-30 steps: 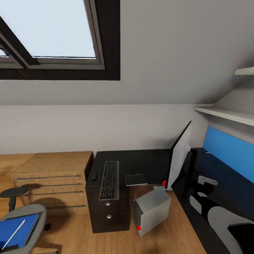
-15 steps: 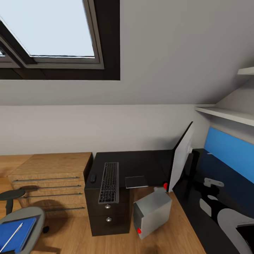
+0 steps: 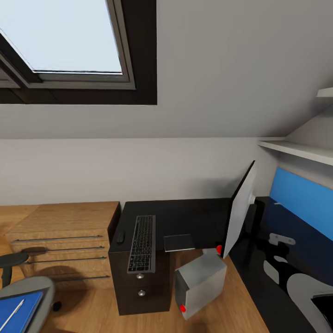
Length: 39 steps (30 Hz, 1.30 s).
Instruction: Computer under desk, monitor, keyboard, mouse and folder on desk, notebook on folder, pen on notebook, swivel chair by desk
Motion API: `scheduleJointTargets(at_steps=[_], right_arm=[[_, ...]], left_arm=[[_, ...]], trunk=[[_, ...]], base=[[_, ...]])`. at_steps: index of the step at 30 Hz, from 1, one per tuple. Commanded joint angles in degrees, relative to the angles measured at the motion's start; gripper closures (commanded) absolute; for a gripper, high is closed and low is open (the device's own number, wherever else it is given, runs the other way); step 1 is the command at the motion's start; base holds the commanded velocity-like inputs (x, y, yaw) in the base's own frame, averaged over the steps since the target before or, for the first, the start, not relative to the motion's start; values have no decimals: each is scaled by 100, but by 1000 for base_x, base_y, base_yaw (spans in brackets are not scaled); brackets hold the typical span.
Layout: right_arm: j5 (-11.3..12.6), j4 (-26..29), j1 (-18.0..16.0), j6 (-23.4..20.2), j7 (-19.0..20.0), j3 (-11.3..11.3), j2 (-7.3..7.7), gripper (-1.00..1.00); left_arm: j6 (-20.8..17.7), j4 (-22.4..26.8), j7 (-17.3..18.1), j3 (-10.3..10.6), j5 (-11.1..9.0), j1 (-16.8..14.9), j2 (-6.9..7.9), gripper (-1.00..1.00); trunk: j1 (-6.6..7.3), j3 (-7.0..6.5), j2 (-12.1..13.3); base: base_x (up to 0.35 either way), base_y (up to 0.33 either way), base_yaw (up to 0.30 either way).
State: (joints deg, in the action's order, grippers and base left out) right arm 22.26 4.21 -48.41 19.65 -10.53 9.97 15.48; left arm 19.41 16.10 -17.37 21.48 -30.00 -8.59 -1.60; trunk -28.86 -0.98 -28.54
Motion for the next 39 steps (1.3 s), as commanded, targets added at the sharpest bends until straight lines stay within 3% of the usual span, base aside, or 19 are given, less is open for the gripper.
scheduleJointTargets(at_steps=[1,21,39], right_arm=[[41,-1,-1,11,-19,52,2,-100],[33,1,-1,39,-19,58,8,-100],[15,1,-1,56,-19,58,8,-100]], left_arm=[[19,-2,-38,49,-33,-3,2,-100],[14,-2,-38,54,-31,-3,2,-100],[5,-2,-33,58,-33,-3,4,-100]], trunk=[[-2,2,-3],[-2,2,-3],[-2,2,-3]], base=[[71,0,0],[137,-1,0],[85,-86,0]])
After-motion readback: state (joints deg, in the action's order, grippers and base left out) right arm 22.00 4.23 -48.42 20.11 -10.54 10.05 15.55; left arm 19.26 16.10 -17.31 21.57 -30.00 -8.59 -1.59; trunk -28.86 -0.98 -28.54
